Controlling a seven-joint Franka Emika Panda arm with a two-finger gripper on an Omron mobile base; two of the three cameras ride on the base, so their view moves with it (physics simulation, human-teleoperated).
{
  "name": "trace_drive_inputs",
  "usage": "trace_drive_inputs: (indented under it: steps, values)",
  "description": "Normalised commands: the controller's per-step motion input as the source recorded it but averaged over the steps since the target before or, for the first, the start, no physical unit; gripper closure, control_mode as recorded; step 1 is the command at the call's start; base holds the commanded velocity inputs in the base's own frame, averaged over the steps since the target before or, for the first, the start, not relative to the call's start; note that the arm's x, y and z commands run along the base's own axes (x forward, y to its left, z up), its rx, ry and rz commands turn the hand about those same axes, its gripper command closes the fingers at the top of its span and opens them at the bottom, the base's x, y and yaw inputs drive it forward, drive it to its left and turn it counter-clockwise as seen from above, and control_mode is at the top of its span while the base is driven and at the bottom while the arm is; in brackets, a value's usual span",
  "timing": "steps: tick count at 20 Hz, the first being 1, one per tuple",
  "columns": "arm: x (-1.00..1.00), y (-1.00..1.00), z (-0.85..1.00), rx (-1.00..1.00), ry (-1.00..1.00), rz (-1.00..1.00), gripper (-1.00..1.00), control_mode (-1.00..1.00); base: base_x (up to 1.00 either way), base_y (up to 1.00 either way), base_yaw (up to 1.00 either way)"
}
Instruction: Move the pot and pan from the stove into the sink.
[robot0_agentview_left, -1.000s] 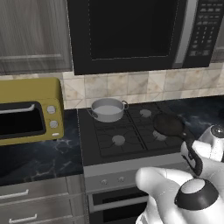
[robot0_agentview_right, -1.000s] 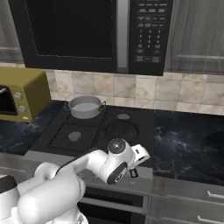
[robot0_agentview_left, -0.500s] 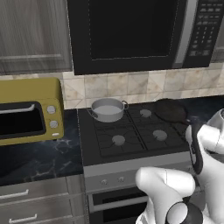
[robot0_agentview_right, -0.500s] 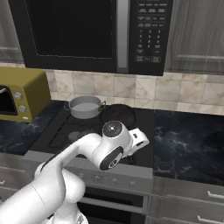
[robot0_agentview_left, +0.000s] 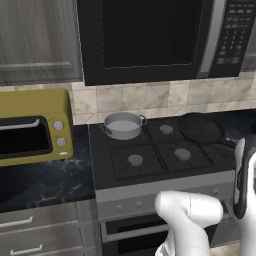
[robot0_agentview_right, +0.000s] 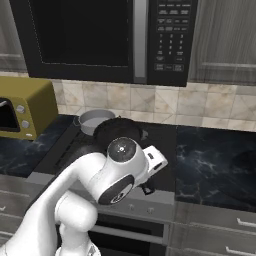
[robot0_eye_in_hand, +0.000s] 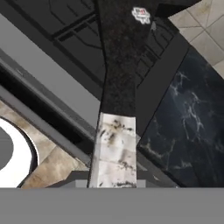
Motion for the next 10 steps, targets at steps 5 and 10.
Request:
trace_drive_inputs:
  steps: [5, 10]
  values:
    - [-0.79, 0.13, 0.41, -0.04, 0.0, 0.18, 1.0, -1.0, 0.0, 0.0, 0.0]
    - [-0.53, 0.13, 0.06, -0.05, -0.05, 0.19, 1.0, -1.0, 0.0, 0.0, 0.0]
